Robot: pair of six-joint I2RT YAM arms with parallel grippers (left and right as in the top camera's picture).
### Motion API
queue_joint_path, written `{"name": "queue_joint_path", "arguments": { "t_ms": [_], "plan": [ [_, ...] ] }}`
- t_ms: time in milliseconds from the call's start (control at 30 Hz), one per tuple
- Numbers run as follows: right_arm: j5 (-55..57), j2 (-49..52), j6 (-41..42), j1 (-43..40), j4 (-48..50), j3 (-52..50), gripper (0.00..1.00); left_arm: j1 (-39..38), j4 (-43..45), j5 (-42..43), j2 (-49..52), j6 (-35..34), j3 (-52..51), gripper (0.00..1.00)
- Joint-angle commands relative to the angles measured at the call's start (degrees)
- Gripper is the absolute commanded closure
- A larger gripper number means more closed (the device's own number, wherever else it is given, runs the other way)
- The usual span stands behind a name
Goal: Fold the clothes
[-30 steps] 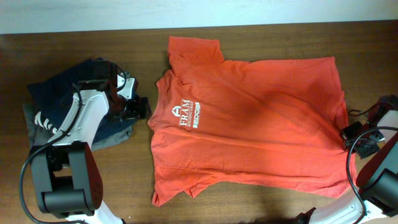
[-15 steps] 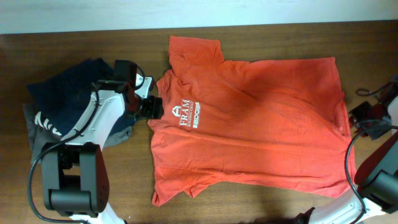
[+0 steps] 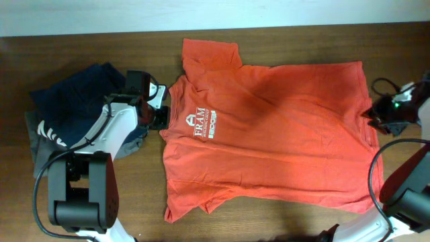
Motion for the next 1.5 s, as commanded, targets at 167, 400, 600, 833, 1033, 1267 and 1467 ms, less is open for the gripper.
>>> {"name": "queue_joint_path", "arguments": {
  "t_ms": [167, 400, 600, 833, 1033, 1267, 1467],
  "plan": [
    [-1.05, -1.20, -2.05, 6.05, 7.13, 0.59, 0.57, -0.09, 1.64, -0.20, 0.46, 0.46, 5.22, 0.96],
    [2.14, 2.14, -1.99, 12.39, 12.57, -0.68, 0.58, -0.09, 7.96, 4.70, 0.46, 0.44, 6.05, 1.00],
    [2.16, 5.64, -1.84, 16.48, 13.20, -0.68, 0.76, -0.09, 12.13, 8.81, 0.46, 0.46, 9.14, 1.00],
    [2.54, 6.64, -1.84, 17.86, 14.93, -0.68, 0.74, -0.09, 12.98, 8.87, 0.46, 0.44, 9.20, 1.00],
    [2.51, 6.64, -1.36, 17.40, 14.03, -0.68, 0.70, -2.49, 11.21, 7.61, 0.48, 2.54, 9.55, 1.00],
    [1.84, 6.67, 3.17, 17.49, 13.25, -0.68, 0.96, -7.52, 11.21, 5.51, 1.16, 5.73, 9.55, 1.00],
    [1.64, 6.67, 3.15, 17.51, 11.56, -0.68, 0.65, -8.31, 11.30, 2.73, 1.38, 5.70, 9.55, 0.92]
  ]
}}
